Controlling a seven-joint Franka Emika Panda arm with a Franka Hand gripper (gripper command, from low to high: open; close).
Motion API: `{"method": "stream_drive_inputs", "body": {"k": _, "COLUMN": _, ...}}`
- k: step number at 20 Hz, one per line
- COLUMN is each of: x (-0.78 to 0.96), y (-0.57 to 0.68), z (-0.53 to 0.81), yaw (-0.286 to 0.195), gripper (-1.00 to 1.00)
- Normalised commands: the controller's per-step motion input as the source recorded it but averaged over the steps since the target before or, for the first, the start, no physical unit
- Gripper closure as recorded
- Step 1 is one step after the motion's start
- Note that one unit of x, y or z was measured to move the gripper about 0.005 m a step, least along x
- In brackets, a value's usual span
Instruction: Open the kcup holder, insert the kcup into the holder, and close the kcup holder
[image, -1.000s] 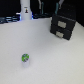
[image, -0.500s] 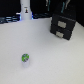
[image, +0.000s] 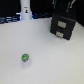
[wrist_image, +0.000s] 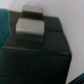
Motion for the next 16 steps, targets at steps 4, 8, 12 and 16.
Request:
{"method": "stream_drive_inputs", "body": {"k": 4, "x": -0.16, "y": 0.52, "z": -0.34, "yaw": -0.150, "gripper": -1.00}}
{"method": "stream_drive_inputs", "body": {"k": 8, "x": -0.05, "y": 0.37, "z": -0.42, "yaw": -0.114, "gripper": -1.00}}
{"method": "stream_drive_inputs", "body": {"k": 12, "x": 0.01, "y": 0.26, "z": -0.43, "yaw": -0.069, "gripper": -1.00}}
{"method": "stream_drive_inputs", "body": {"k": 16, "x": 0.01, "y": 0.23, "z": -0.43, "yaw": -0.040, "gripper": -1.00}}
